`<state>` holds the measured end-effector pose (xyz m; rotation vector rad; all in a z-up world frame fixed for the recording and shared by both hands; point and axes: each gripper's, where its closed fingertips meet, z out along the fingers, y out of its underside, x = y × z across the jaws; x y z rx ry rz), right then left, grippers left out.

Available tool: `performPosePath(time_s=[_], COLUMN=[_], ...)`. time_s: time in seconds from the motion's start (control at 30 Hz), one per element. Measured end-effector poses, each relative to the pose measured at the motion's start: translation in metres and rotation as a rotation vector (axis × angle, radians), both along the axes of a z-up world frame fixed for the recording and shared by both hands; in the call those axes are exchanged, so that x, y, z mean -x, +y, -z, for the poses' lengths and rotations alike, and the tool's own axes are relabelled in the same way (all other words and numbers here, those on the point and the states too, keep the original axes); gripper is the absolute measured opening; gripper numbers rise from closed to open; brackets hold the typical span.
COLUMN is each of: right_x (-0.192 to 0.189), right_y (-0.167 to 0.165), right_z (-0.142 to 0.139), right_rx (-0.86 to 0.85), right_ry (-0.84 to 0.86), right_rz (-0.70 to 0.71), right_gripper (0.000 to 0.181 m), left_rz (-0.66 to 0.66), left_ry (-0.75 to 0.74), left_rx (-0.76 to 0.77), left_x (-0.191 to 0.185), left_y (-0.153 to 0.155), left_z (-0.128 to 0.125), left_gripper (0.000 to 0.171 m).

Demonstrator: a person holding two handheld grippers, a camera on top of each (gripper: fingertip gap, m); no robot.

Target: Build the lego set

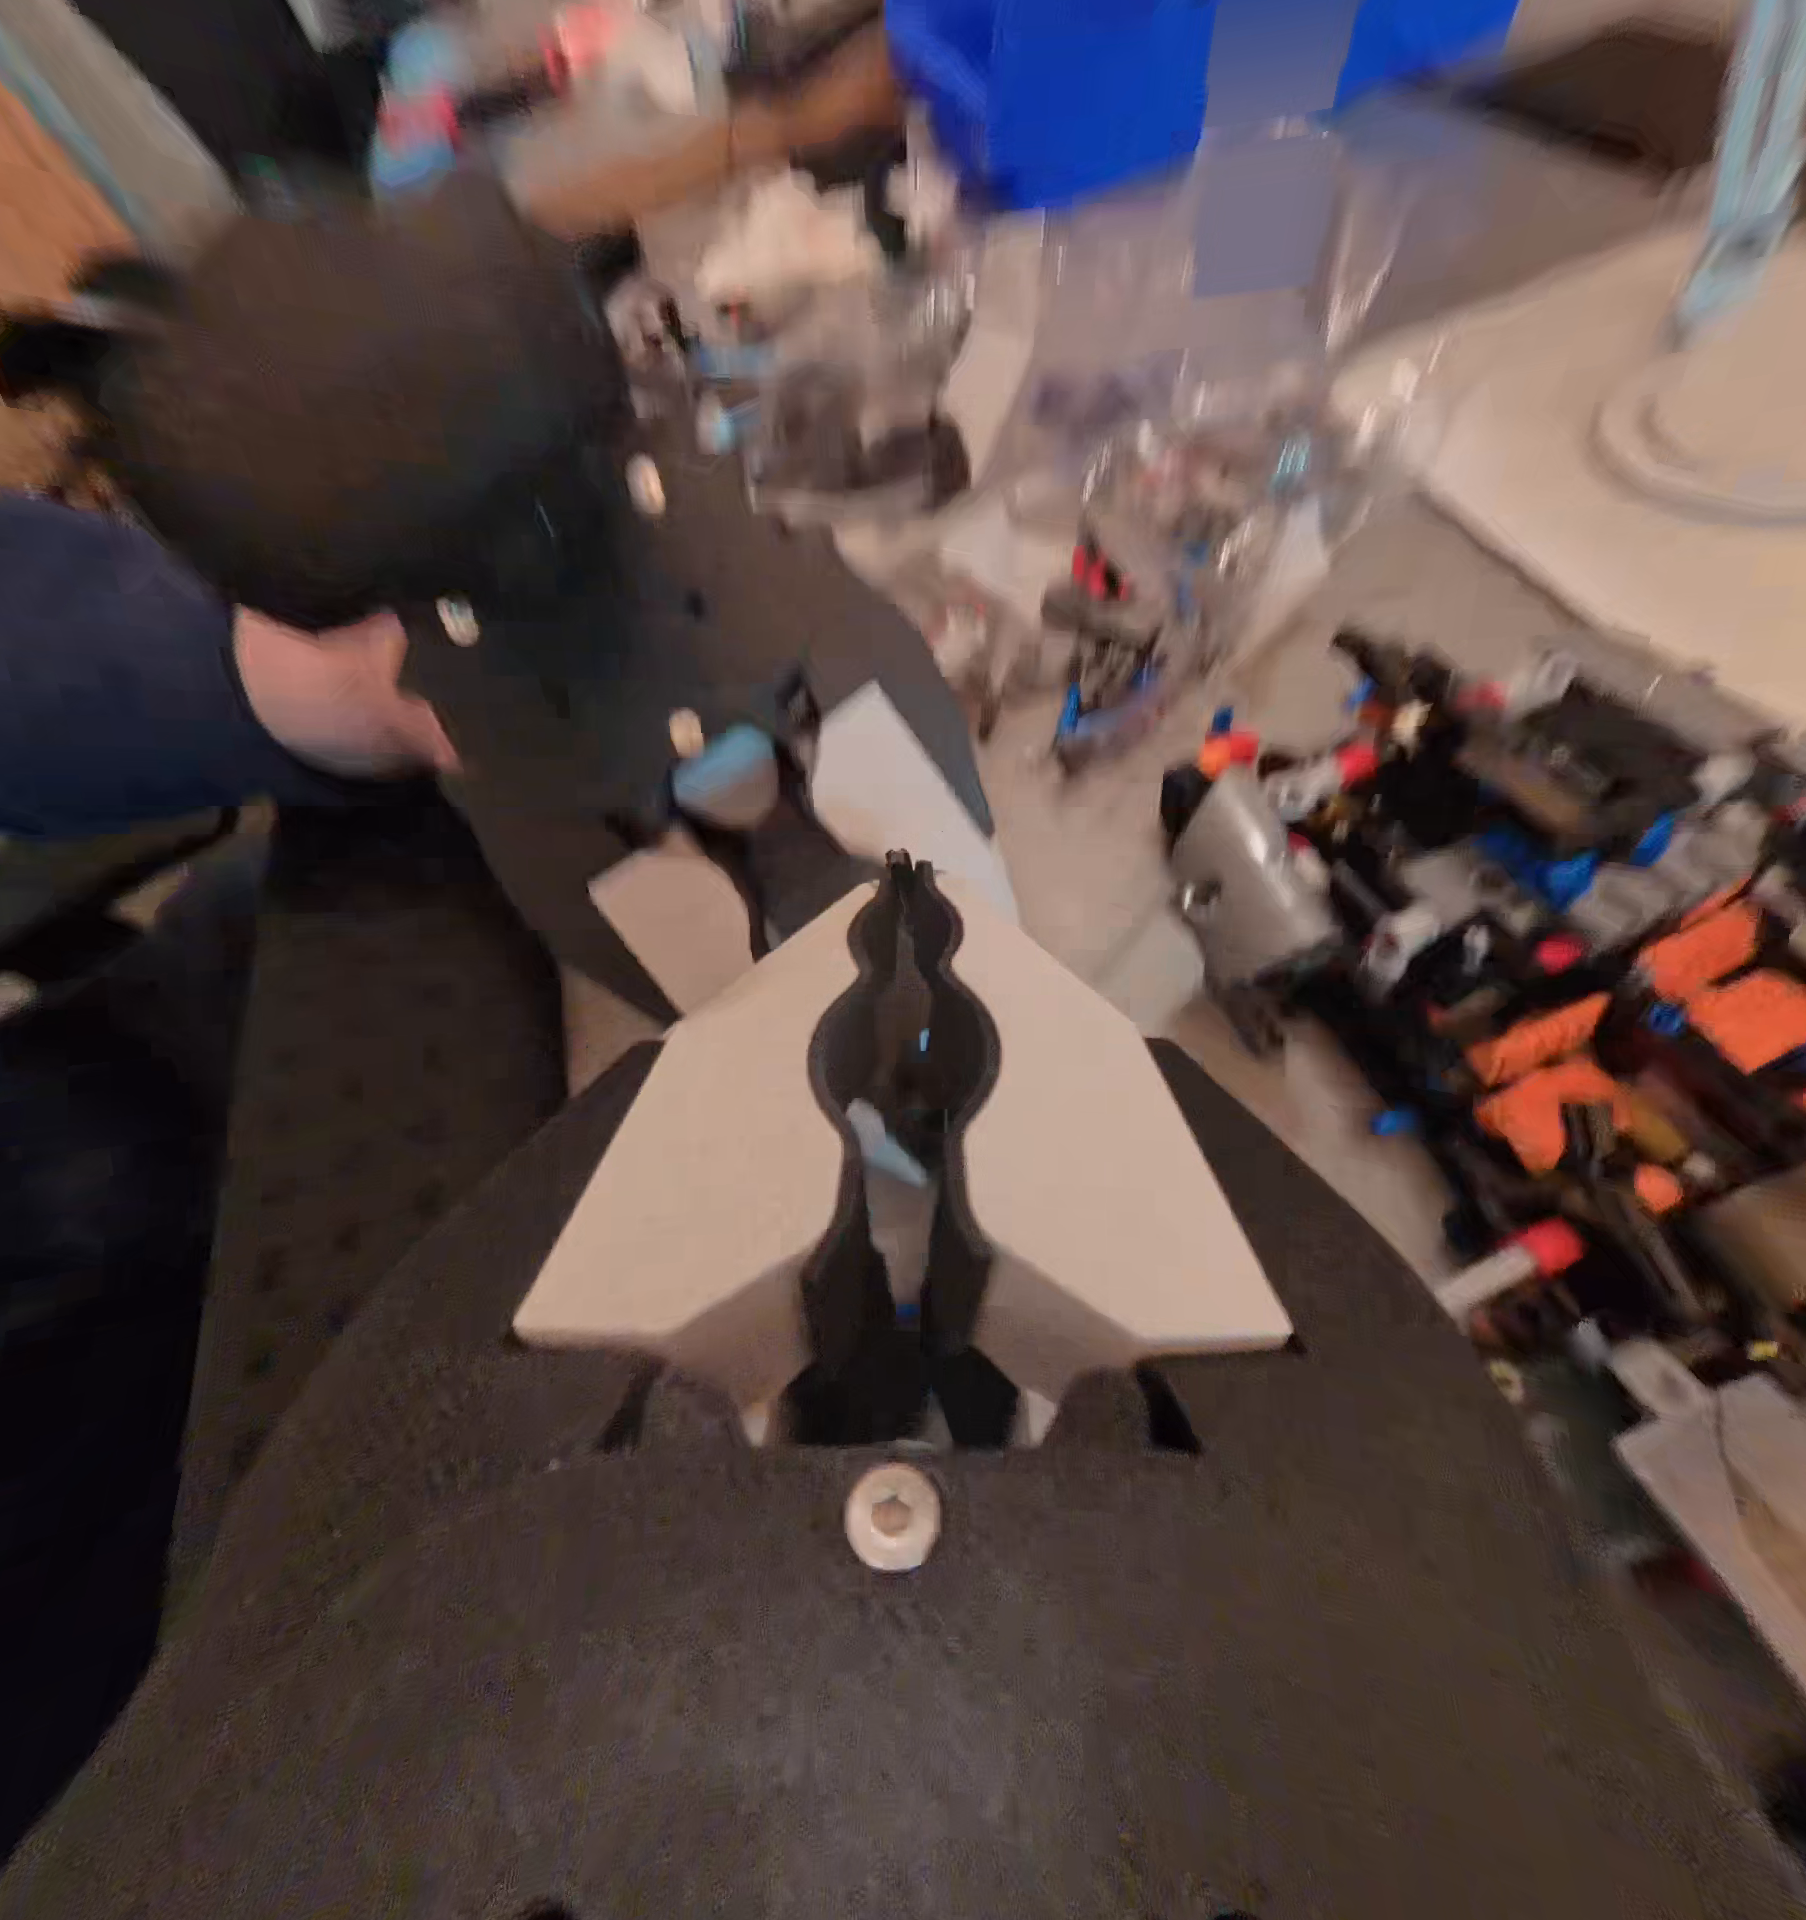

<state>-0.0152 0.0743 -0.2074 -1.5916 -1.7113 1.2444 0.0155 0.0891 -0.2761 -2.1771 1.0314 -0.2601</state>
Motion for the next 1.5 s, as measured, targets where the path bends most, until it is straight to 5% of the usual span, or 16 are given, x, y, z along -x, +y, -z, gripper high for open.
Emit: performPosePath(time_s=[0.13,0.3,0.57,0.73,1.07,1.2,1.33,1.5], right_x=[-0.012,-0.013,0.008,0.048,0.184,0.204,0.184,0.076], right_y=[0.000,0.001,0.003,0.005,0.007,0.008,0.010,0.005], right_z=[0.000,-0.020,-0.042,-0.053,-0.034,0.000,-0.038,-0.036], right_rx=[-0.047,0.097,0.121,0.023,-0.028,0.023,-0.014,-0.238], right_ry=[0.005,0.104,0.125,0.076,-0.124,-0.310,-0.199,-0.343], right_rz=[-0.028,-0.049,-0.038,-0.026,-0.050,-0.071,-0.068,-0.132], right_gripper=[0.001,0.000,0.002,0.002,0.001,0.030,0.028,0.042], left_rz=[0.000,0.007,-0.065,-0.202,-0.221,-0.219,-0.243,-0.274], left_ry=[-0.018,-0.020,-0.049,-0.123,-0.075,-0.096,-0.142,-0.169], left_rx=[0.006,0.044,-0.019,-0.172,-0.204,-0.213,-0.214,-0.196], left_x=[0.000,0.001,0.022,0.056,0.063,0.064,0.068,0.072], left_y=[0.001,-0.008,-0.029,-0.047,-0.060,-0.061,-0.061,-0.059], left_z=[-0.001,-0.001,-0.021,-0.049,-0.037,-0.040,-0.045,-0.046], left_gripper=[0.031,0.031,0.059,0.042,0.034,0.034,0.034,0.035])
